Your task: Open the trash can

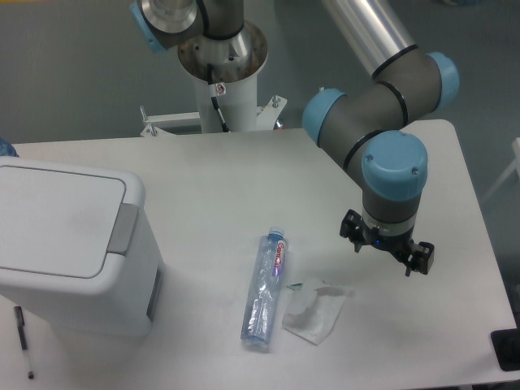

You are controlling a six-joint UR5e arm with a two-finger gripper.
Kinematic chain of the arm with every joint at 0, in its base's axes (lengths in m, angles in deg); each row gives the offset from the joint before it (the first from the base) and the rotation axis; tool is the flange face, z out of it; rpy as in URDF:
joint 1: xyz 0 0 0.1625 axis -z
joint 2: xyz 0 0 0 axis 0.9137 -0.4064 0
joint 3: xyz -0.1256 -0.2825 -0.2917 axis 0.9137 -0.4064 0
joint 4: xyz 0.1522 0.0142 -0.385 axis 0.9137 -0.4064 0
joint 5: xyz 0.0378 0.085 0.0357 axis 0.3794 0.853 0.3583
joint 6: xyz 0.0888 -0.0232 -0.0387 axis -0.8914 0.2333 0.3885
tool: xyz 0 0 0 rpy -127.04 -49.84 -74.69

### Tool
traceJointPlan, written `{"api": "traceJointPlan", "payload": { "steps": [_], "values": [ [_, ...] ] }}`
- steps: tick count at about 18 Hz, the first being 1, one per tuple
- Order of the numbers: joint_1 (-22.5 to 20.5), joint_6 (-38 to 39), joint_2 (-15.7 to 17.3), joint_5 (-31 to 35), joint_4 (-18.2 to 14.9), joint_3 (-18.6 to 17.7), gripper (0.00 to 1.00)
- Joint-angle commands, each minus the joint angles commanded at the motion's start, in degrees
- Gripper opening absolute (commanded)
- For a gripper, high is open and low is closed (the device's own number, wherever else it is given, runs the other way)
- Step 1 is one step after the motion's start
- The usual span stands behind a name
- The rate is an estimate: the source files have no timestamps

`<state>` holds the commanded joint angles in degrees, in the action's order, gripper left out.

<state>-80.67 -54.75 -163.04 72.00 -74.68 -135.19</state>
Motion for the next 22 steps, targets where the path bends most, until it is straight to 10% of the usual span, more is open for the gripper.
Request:
{"api": "traceJointPlan", "payload": {
  "steps": [10,22],
  "values": [
    [-0.79,0.96,1.31,-2.19,5.07,-3.41,1.00],
    [2.36,29.16,6.94,-22.05,7.91,-0.79,1.00]
  ]
}}
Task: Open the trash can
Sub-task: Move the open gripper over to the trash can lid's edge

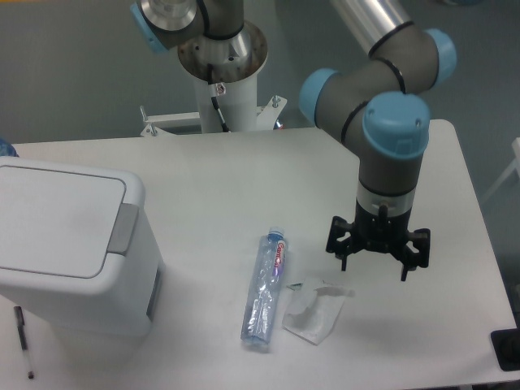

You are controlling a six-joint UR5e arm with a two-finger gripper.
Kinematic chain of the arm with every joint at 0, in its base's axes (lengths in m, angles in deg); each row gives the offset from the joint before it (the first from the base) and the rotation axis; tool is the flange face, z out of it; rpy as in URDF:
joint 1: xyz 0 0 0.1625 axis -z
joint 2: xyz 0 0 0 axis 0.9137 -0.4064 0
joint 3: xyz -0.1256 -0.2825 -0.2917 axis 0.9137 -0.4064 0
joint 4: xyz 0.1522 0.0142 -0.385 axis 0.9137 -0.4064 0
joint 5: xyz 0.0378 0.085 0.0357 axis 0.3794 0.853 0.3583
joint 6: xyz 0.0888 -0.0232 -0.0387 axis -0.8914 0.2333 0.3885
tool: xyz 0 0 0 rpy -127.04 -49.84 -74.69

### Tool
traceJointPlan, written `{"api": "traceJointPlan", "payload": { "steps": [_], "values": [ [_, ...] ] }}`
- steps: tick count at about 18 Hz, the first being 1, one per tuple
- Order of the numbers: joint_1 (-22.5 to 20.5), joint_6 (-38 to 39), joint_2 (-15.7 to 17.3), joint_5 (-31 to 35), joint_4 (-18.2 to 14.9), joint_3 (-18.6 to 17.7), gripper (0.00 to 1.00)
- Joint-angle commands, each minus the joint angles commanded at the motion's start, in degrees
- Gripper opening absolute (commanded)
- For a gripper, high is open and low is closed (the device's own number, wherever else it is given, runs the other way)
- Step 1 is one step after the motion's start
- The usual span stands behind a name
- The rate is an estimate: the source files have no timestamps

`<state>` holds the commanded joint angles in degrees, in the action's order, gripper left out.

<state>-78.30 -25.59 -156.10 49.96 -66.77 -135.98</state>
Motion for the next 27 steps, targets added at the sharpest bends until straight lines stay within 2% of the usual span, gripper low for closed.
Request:
{"api": "traceJointPlan", "payload": {
  "steps": [4,9,15,20,27],
  "values": [
    [2.20,4.14,2.55,-6.41,-0.26,-1.75,1.00],
    [4.93,10.12,7.29,-13.45,-0.26,-4.03,1.00],
    [7.83,10.74,12.74,-16.62,0.61,-10.89,1.00],
    [10.38,11.18,12.66,-16.54,5.44,-11.60,1.00],
    [12.05,10.74,12.58,-16.19,5.98,-12.30,1.00]
  ]
}}
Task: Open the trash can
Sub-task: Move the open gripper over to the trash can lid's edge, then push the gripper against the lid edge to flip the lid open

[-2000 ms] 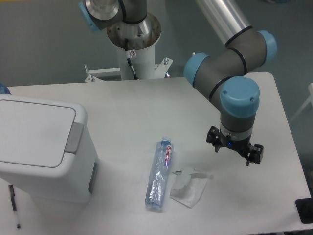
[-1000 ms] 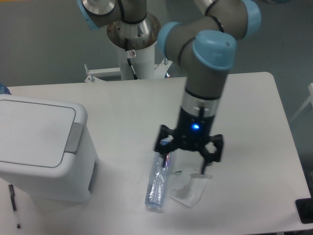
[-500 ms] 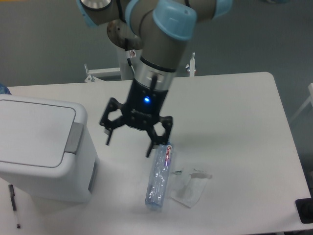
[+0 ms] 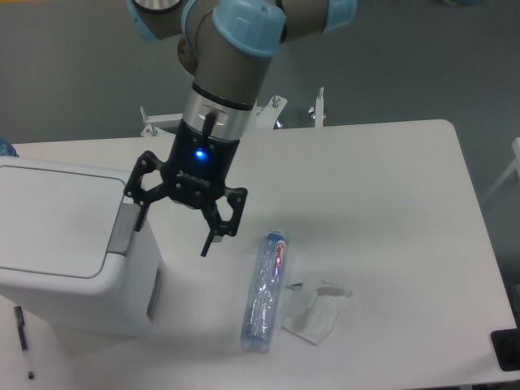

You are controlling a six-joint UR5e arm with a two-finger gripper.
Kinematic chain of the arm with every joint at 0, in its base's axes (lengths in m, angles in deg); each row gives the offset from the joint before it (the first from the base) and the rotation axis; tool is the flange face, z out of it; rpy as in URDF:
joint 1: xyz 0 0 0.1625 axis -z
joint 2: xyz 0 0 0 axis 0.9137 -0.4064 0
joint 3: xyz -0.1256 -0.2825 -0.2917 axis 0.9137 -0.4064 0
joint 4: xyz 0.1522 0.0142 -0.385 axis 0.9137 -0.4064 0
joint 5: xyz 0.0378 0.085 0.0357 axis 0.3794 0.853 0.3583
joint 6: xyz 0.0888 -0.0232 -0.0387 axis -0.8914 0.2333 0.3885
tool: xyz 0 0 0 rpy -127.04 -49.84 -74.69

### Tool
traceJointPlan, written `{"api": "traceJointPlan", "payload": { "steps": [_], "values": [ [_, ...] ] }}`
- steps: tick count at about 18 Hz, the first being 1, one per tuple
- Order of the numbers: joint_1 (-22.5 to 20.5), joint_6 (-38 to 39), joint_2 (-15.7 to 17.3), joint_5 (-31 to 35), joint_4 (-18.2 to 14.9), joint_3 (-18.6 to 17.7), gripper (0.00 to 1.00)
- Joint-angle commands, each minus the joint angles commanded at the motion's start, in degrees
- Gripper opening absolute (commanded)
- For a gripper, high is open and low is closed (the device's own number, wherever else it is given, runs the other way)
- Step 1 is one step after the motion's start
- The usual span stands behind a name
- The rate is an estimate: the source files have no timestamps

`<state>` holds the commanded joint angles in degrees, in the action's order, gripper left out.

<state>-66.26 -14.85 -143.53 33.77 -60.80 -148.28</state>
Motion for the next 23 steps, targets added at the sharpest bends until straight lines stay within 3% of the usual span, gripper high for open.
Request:
{"api": "traceJointPlan", "payload": {
  "steps": [23],
  "values": [
    [0.44,0.09,-1.32,0.18,0.00,-1.06,1.00]
  ]
}}
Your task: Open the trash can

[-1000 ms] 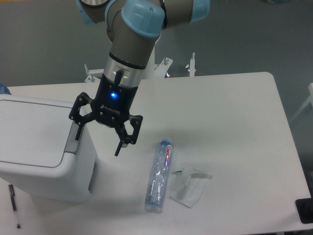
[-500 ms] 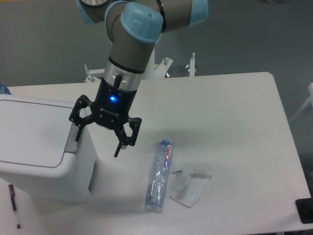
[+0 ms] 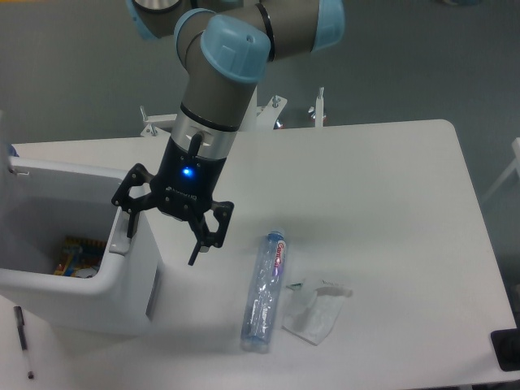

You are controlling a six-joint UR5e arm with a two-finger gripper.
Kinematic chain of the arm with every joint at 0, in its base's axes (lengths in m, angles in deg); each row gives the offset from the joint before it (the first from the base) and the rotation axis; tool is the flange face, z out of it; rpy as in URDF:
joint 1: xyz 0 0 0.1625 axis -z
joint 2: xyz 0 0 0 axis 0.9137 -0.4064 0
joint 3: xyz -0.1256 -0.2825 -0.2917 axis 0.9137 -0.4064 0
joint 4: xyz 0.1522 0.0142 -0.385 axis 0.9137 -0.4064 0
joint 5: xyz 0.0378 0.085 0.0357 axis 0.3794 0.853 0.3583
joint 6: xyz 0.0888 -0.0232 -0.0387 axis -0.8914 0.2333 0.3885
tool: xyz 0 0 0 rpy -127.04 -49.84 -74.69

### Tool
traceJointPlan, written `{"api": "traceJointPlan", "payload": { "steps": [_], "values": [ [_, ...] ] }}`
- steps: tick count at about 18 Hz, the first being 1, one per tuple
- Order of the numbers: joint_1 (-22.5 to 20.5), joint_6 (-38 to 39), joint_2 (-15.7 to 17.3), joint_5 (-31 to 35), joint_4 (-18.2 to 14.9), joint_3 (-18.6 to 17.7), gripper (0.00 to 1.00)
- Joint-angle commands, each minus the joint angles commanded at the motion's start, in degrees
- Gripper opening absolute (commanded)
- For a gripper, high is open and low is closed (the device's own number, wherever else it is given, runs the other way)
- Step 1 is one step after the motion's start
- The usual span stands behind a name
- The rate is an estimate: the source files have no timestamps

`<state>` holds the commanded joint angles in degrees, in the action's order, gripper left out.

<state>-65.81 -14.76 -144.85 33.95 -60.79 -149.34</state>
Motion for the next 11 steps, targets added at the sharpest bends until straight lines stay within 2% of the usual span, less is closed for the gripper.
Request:
{"api": "traceJointPlan", "payload": {
  "steps": [6,8,11],
  "values": [
    [-0.96,-0.35,-0.44,0.09,-0.09,1.58,1.00],
    [-4.29,-0.61,-0.88,0.09,0.44,1.50,1.00],
    [-10.35,-6.22,-3.33,0.09,0.35,2.19,1.00]
  ]
}}
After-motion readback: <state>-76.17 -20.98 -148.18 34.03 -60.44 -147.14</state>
